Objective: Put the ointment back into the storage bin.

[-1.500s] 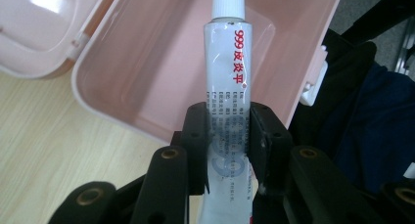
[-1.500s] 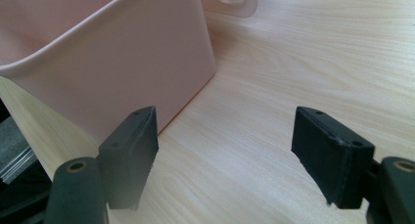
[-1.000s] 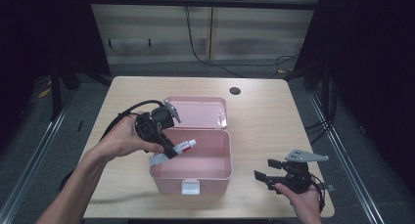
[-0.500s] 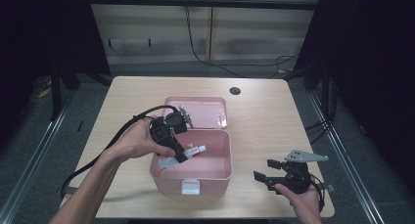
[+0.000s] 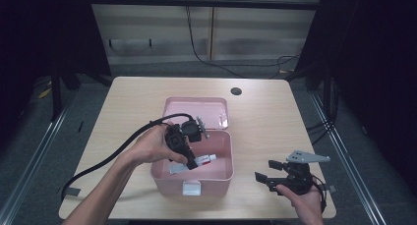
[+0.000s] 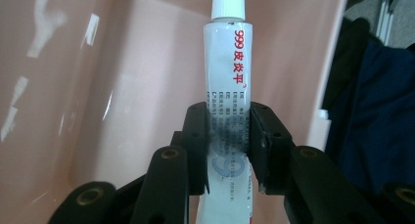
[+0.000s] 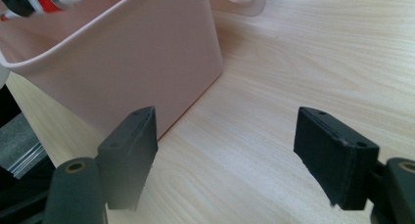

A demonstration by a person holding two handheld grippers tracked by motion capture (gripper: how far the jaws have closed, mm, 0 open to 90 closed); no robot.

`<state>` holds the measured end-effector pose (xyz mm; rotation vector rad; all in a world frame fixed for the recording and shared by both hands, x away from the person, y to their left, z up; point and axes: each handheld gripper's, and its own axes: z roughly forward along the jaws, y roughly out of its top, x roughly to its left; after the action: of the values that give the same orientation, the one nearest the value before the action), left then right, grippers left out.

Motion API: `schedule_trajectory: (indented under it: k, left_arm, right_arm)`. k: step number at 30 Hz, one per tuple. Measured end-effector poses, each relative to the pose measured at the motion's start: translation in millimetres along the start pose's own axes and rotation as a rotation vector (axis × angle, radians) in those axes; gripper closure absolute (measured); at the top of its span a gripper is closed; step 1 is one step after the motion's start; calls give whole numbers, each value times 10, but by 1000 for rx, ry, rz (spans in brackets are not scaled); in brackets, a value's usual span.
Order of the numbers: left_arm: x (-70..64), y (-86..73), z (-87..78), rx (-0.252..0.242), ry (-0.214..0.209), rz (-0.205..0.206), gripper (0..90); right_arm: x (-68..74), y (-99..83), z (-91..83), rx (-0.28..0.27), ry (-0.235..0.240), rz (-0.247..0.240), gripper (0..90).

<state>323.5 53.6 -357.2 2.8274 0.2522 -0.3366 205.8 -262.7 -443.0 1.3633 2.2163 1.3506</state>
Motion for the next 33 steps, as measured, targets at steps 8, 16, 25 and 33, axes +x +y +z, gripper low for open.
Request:
schedule_trajectory:
  k: [8,16,25,33]
  left_arm:
    - [10,41,178,30,-7,-1,707]
    - [32,62,354,70,-35,6,706]
    - [56,70,460,98,-55,13,706]
    - [77,75,550,110,-66,25,706]
  right_arm:
    - [4,1,4,1,-1,-4,237]
    - [4,0,3,4,-2,-4,237]
    - [6,0,3,5,-3,-5,235]
    - [7,-1,3,9,-3,-2,237]
